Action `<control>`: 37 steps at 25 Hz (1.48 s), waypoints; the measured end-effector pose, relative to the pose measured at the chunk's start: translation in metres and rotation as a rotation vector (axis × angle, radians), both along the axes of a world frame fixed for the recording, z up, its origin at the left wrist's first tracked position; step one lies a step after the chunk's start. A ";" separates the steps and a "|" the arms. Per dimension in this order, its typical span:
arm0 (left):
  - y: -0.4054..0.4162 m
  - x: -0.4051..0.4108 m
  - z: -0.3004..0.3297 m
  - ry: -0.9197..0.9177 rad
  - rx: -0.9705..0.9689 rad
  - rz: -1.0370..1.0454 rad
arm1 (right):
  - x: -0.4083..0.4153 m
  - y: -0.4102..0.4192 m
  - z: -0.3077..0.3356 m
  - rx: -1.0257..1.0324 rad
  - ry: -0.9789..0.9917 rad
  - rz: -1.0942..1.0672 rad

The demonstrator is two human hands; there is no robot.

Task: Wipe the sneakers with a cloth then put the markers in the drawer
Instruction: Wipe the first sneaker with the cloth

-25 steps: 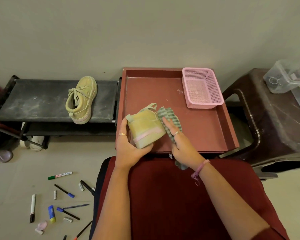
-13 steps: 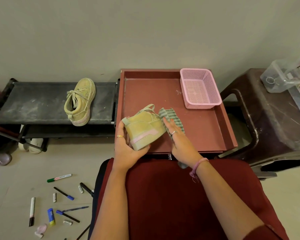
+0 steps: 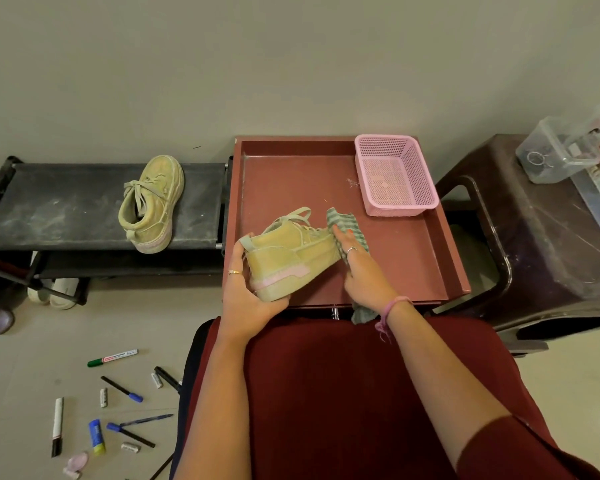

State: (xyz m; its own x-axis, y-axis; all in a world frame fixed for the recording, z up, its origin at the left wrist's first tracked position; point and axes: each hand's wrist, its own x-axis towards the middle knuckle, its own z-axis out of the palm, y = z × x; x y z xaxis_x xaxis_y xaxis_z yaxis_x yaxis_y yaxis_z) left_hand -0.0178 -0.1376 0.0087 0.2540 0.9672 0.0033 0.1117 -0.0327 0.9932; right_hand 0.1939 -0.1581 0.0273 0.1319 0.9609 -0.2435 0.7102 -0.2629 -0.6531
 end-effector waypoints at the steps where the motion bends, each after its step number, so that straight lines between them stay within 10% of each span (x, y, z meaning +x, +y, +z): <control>1: 0.000 -0.001 0.000 0.004 0.001 0.000 | -0.004 0.001 0.002 -0.012 0.009 -0.011; 18: 0.004 0.003 -0.001 -0.017 -0.029 -0.033 | -0.046 0.019 0.048 -0.060 0.189 0.166; 37: 0.007 0.003 -0.003 -0.044 -0.053 -0.009 | -0.022 -0.017 0.015 0.092 -0.128 0.177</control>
State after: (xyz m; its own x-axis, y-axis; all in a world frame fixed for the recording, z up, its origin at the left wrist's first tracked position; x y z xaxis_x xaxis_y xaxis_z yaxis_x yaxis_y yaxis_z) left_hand -0.0144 -0.1301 0.0056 0.2633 0.9640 -0.0369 0.0683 0.0195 0.9975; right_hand 0.1719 -0.1746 0.0418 -0.0169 0.9891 -0.1462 0.8185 -0.0703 -0.5702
